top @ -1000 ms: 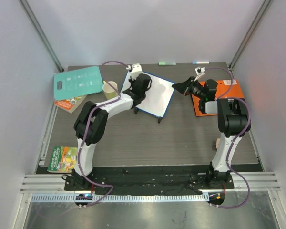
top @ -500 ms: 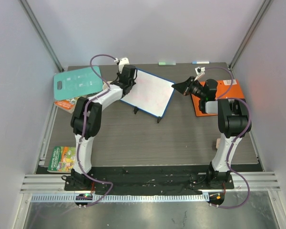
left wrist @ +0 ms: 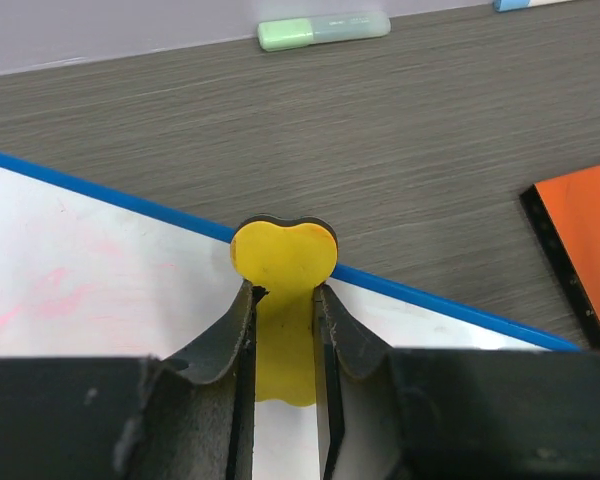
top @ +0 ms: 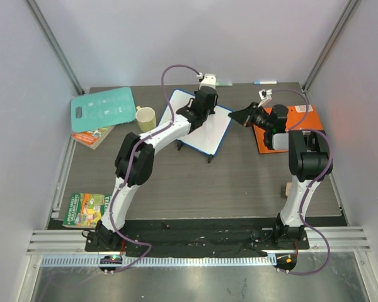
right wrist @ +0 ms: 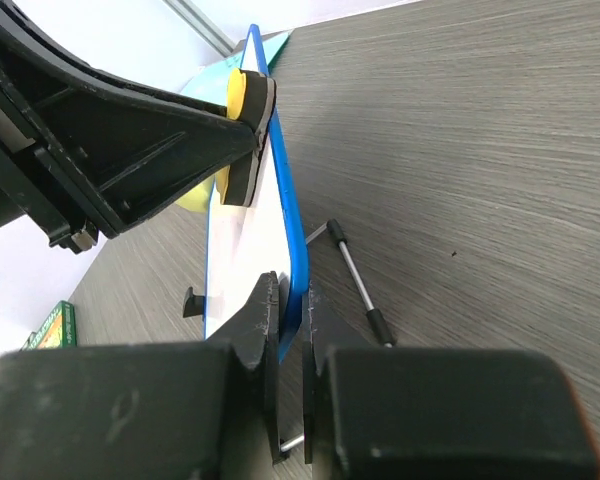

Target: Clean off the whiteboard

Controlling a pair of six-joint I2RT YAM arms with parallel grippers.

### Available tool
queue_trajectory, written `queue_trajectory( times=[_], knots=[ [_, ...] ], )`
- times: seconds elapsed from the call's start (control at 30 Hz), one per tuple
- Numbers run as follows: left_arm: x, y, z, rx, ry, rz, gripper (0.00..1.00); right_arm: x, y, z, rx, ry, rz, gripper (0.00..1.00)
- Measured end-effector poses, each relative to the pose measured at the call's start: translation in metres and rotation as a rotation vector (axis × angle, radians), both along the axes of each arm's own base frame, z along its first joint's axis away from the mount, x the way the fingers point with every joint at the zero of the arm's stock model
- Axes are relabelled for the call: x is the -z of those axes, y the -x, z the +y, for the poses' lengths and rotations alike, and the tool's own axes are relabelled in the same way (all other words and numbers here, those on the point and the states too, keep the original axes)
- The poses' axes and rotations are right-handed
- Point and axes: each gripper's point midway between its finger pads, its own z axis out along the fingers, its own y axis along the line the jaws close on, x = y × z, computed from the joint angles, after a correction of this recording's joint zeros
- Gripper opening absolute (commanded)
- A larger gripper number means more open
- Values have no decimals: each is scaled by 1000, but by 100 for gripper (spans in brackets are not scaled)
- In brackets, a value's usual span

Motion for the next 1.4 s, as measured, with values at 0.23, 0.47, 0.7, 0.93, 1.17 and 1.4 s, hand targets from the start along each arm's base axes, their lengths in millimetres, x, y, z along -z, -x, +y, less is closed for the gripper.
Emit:
queue_trajectory(
  times=[0.23,0.47,0.7,0.93,1.17,1.4],
  knots=[
    [2,-15,17,2,61,25,0,1,-2,0,16,2,7,1],
    [13,-53,112,-172,77,49,0,-2,-1,2,7,-2,-6,1],
    [20,-64,151,-235,63,68,0,-6,1,5,-11,-5,-26,2],
    [34,-27,113,-189,24,51,0,-5,1,4,-9,-9,-19,1],
    [41,31,64,-101,48,42,0,-3,0,2,-5,-7,-6,1],
    [41,33,74,-133,112,47,0,-3,0,2,-6,-4,-10,1]
  ],
)
